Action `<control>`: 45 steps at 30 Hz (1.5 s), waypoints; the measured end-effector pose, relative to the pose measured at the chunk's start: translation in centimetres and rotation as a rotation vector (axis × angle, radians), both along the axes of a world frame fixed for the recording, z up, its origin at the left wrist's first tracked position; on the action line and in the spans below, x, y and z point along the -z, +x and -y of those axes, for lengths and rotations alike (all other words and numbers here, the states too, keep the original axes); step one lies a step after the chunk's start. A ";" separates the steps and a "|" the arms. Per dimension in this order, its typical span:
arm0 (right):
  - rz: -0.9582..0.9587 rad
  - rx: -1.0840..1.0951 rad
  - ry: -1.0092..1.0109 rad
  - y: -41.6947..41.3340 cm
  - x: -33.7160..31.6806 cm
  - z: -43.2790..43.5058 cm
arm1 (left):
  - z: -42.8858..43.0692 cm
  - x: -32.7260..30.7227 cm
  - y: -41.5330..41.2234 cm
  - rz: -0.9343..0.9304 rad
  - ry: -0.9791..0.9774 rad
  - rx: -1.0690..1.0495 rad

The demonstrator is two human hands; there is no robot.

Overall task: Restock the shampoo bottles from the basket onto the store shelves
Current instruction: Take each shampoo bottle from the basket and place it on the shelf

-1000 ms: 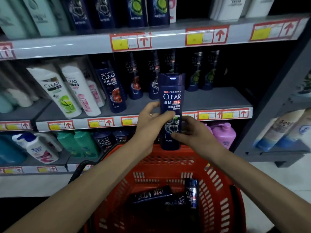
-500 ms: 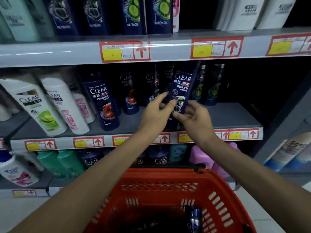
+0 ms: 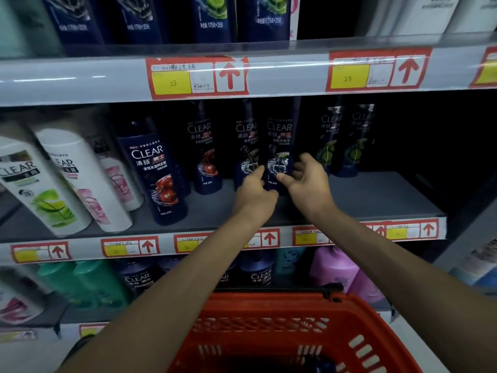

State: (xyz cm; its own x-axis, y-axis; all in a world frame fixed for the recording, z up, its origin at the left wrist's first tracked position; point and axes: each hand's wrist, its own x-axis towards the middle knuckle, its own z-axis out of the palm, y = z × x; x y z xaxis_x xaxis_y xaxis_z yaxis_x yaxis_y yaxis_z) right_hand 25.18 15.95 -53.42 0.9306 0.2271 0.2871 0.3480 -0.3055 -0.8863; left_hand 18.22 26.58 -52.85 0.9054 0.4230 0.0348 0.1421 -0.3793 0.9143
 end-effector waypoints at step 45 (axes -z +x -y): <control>-0.032 -0.251 -0.563 -19.3 -4.9 8.1 | -0.3 -3.0 -17.7 -0.182 0.788 0.269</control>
